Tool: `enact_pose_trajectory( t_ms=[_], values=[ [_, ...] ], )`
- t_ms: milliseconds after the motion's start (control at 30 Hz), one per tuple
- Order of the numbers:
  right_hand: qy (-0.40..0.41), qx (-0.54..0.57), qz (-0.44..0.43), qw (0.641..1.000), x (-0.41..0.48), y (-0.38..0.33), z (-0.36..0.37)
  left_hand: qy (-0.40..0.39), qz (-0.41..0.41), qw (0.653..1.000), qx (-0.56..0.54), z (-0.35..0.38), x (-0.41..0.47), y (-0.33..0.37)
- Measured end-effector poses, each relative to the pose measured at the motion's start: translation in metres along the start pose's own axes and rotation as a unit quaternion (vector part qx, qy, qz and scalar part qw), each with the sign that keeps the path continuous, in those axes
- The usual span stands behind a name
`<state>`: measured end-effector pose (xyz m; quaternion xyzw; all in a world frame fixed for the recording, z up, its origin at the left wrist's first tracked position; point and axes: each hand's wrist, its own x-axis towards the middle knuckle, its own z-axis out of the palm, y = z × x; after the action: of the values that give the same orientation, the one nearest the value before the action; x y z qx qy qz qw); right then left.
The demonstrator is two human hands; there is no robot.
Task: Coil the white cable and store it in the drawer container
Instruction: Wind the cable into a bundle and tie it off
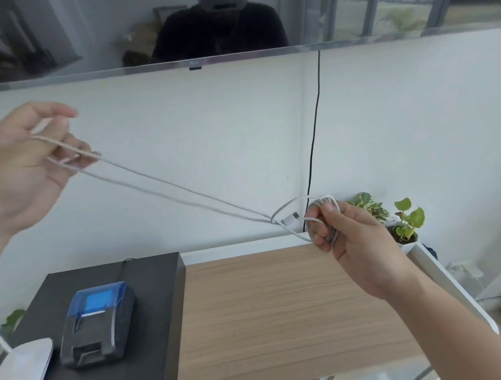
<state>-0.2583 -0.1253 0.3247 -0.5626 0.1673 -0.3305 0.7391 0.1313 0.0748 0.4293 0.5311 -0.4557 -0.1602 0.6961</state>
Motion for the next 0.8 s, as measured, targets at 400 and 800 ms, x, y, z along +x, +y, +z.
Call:
enact_pose_trajectory(
  t_ms=[400, 800],
  values=[
    [0.07, -0.045, 0.007, 0.997, 0.008, 0.002, -0.003, -0.001, 0.121, 0.801, 0.586, 0.018, -0.06, -0.019],
    [0.08, -0.123, -0.008, 0.989, 0.014, 0.0, 0.004, -0.064, 0.078, 0.866, 0.49, 0.051, -0.06, -0.01]
  ],
)
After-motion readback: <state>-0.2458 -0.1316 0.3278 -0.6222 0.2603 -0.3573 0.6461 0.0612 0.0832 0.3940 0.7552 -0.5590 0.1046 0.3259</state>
